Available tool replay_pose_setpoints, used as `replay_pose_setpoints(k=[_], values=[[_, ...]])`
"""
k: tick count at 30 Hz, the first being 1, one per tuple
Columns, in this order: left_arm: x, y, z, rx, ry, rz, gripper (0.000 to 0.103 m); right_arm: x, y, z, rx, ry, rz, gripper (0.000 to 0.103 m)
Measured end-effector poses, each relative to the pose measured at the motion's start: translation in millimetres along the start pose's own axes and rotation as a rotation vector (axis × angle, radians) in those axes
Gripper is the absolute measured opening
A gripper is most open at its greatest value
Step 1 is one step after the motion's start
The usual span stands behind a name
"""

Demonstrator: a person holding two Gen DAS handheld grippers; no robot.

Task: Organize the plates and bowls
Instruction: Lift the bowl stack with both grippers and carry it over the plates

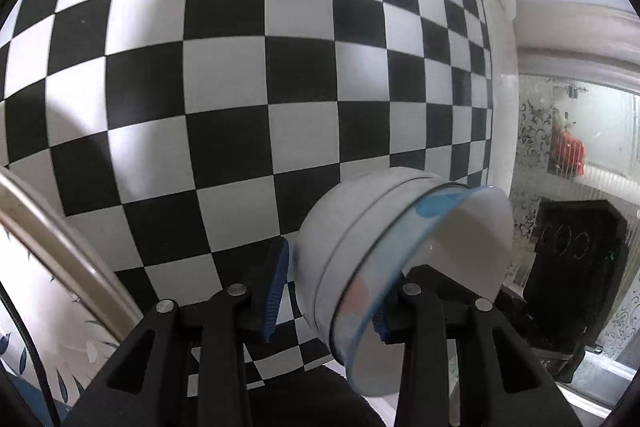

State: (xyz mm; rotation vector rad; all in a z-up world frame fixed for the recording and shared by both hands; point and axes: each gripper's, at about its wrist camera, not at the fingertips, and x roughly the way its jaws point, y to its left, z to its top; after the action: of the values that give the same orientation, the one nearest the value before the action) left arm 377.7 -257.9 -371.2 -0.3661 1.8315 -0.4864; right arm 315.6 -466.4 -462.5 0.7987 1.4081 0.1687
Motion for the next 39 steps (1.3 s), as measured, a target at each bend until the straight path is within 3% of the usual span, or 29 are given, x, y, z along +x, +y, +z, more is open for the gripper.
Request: replay_pose_setpoints(k=[3,5,7,11,18,39], values=[[3,0,1,0.009,0.001,-0.011,0.04,8,-1,3,0.012,0.013,0.008,0.075],[3,1,2,0.016,-0.008,-0.023,0.04,13,-5,6,0.018,0.019,0.01,0.062],[2,-2,-1,0.05,-0.035,-0.015,0.039,16,-10,5,0.01,0.011,-0.008,0.057],[0,-12,-8,0.126,-0.084,0.031,0.039,16,-16,1,-0.012,-0.008,-0.008,0.056],[-5,-15,-12,0.151,-0.12,0.064,0.038,19,2,-2,-0.042,-0.02,-0.037,0.056],[-74,11,-41,0.087,-0.223,0.086,0.038,22,84,-9,-0.13,0.041,0.002,0.054]])
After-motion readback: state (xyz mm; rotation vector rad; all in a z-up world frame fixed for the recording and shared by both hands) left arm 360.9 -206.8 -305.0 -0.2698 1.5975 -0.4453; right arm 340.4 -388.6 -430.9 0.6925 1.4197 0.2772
